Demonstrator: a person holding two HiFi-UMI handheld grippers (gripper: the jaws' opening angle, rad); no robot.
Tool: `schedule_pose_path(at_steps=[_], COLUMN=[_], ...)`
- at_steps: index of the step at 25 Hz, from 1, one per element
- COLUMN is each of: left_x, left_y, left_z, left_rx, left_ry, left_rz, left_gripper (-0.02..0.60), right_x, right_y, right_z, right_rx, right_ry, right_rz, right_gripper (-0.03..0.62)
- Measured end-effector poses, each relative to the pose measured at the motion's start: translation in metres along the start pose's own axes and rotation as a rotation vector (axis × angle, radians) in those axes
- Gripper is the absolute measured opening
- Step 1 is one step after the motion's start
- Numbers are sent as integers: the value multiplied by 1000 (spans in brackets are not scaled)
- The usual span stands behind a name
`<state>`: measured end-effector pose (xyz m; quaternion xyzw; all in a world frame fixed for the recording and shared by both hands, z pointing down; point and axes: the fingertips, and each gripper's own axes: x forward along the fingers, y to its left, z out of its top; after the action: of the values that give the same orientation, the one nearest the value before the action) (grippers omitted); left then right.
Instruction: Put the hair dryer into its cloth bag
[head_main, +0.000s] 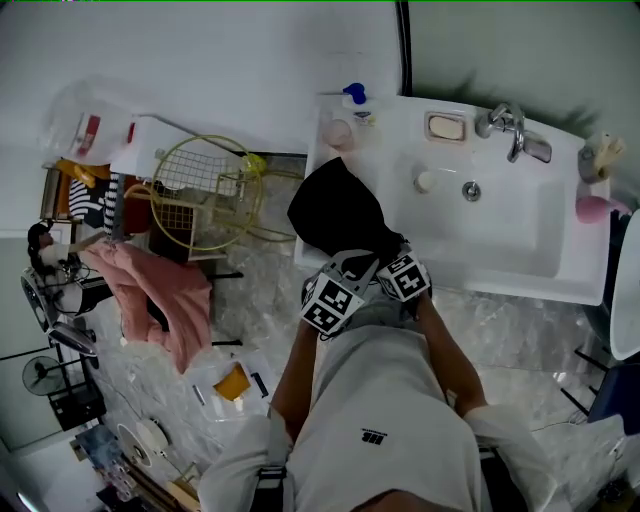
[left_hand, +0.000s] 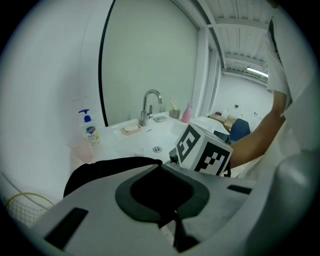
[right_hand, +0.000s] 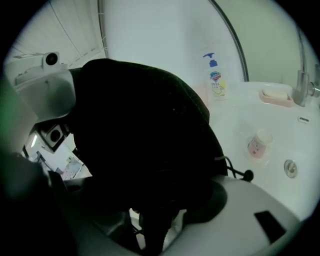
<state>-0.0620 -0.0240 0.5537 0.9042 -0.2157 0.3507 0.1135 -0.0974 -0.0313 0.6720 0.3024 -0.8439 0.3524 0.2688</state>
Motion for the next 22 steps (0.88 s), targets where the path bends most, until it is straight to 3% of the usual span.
schedule_pose_path(at_steps=[5,13,22], left_x=[1,-17,-23], left_y=[-12,15,37], left_z=[-10,-52,-95], left_rx=[22,-2,-39], left_ry=[28,53,20], left_rz=[-24,-28,-123], left_gripper=[32,32,32], right_x=[0,25,44], right_y=[8,14,27], right_z=[-12,-7,-1], right_rx=[38,22,13], right_ry=[-4,61,64], right_rz=[-18,-88,-148], right_gripper=[265,273,276])
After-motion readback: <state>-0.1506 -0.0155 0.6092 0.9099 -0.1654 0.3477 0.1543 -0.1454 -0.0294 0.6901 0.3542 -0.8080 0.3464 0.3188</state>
